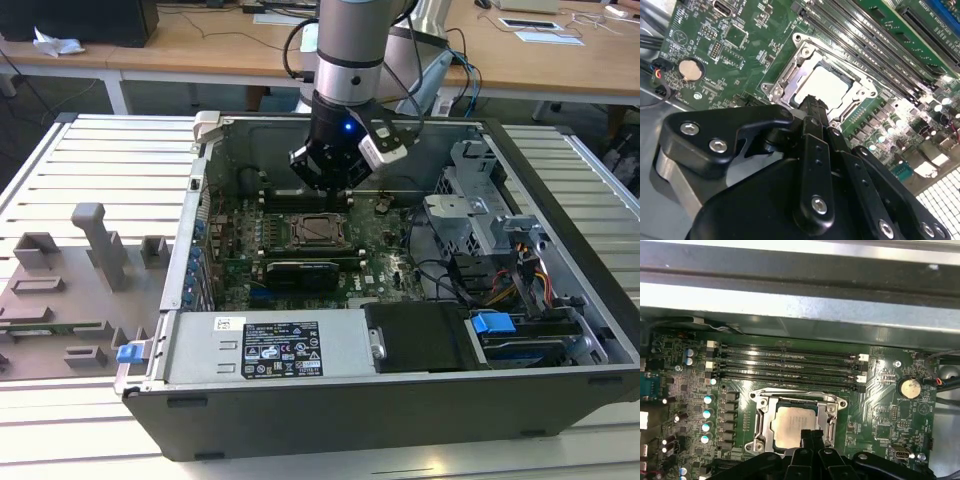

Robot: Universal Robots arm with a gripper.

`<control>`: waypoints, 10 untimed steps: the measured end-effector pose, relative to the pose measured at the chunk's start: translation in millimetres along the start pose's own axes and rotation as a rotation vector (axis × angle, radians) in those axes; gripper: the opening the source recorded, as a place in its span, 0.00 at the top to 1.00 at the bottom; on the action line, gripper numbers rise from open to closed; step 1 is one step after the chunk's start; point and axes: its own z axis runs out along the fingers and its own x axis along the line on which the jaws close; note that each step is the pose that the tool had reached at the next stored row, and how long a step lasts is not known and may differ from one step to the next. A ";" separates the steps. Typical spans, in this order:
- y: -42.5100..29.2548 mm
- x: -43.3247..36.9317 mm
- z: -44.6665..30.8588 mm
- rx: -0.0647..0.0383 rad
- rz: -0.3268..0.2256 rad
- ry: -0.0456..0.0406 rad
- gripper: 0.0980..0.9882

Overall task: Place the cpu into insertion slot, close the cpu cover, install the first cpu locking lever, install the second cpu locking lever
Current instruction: 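Install the first cpu locking lever, then install the second cpu locking lever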

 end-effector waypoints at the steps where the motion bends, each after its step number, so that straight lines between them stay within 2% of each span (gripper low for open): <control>1: 0.0 0.0 0.0 0.000 0.000 0.0000 0.99; 10: 0.0 0.0 -0.3 0.000 0.000 0.0001 0.99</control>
